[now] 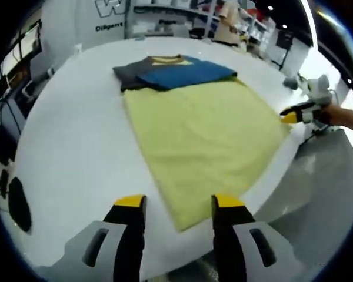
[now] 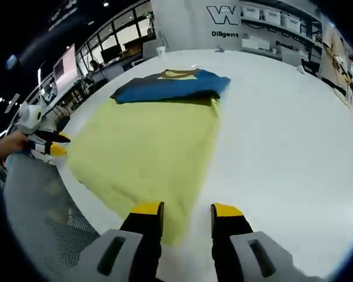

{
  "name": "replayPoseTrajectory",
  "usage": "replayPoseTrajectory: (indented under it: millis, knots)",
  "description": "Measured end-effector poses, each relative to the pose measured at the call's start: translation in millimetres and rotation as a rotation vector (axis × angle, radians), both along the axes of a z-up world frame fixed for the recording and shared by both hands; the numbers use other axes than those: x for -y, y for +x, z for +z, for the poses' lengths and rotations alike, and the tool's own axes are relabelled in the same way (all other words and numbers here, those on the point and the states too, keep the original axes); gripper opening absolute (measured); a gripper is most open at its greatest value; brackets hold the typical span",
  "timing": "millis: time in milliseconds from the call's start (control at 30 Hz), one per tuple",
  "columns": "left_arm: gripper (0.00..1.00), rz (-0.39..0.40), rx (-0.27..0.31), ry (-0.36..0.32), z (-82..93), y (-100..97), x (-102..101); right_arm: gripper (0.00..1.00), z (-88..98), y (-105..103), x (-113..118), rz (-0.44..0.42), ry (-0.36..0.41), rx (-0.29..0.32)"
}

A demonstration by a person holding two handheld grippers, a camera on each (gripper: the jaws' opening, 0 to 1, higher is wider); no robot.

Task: Fold the garment on the visible template until the final outline fits inside the template.

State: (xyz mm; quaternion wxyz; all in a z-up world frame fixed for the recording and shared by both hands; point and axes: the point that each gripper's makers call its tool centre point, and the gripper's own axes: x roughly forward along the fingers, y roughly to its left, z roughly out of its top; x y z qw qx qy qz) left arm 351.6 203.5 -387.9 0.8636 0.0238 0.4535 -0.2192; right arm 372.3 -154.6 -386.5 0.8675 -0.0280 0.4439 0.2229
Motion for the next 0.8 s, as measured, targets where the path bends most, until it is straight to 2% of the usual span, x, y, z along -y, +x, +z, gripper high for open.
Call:
replayPoseTrajectory:
  millis: [33,167,333,433,500,700,733,800]
  knots:
    - [0.33,0.011,-0.010,-0.016,0.7,-1.8,-0.1,0.24,-2.2,-0.9,0.2,-0.003,-0.002,-0.007]
    - [0.22,0.010,-0.025,-0.003,0.7,-8.0,0.5,0.20,-1.5,-10.5,-3.3,0.021,-0.016,-0.016]
    - [0.11,0.019,-0.055,0.002,0.2,-13.1,0.6,0.14,-3.9,-23.0,-2.0,0.018,-0.005,-0.072]
    - [0.05,0.039,-0.059,-0.014,-3.2,-12.6,-0.7,0.09,-7.2,-20.0,-1.1,0.020,-0.004,-0.072]
    - [0.04,0.070,-0.062,-0.036,-3.1,-12.3,-0.7,0.08,-4.3,-20.8,0.4,0.009,-0.003,-0.083]
    - [0.01,0.054,-0.074,-0.041,-2.8,-12.4,0.3,0.00,-0.8,-26.7,0.6,0.005,0.014,-0.110]
    - [0.00,0.054,-0.078,-0.043,-2.3,-12.7,0.4,0.00,2.1,-26.4,-1.1,-0.002,0.033,-0.106]
    - [0.00,0.061,-0.084,-0.065,2.5,-12.4,2.5,0.00,2.2,-21.6,-2.4,0.028,0.013,-0.076]
